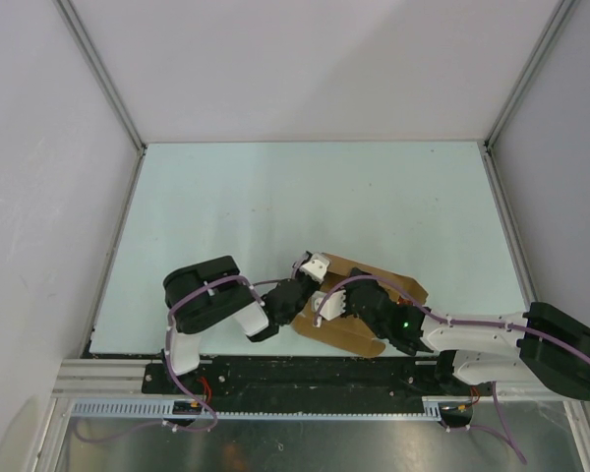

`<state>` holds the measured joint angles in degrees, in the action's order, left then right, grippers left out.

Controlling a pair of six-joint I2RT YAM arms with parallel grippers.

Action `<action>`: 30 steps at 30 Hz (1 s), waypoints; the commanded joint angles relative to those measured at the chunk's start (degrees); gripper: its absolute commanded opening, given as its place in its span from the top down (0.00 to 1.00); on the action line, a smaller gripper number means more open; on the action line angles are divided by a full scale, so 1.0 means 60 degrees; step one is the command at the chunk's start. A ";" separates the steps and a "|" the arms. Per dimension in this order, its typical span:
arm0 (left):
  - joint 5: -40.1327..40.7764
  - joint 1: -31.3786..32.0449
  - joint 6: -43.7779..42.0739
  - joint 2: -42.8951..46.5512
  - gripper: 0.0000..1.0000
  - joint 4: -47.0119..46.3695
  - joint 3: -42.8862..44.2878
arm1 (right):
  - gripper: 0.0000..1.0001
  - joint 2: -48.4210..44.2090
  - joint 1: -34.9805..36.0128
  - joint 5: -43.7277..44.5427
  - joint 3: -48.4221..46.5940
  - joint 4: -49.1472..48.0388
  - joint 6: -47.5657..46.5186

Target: Fold the paper box

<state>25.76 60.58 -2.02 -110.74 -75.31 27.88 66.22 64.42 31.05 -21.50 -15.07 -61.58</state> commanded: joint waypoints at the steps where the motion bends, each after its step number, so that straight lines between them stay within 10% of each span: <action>1: 0.1066 0.0319 -0.0658 -0.0132 0.81 -0.2097 0.0392 | 0.75 0.0067 0.0073 -0.0121 0.0052 0.0065 0.0142; 8: 0.1522 0.0524 -0.0923 -0.0250 0.94 -0.2097 0.0466 | 0.69 -0.0006 0.0059 -0.0297 0.0052 0.0066 0.0229; 30: 0.1625 0.0802 -0.0571 -0.0440 0.64 -0.2097 0.0466 | 0.61 -0.0211 -0.0249 -0.1087 -0.0065 0.0520 0.0639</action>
<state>34.17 64.77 -5.52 -113.60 -75.70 30.15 66.15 63.33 26.65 -21.43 -13.56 -59.59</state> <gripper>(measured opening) 0.364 0.384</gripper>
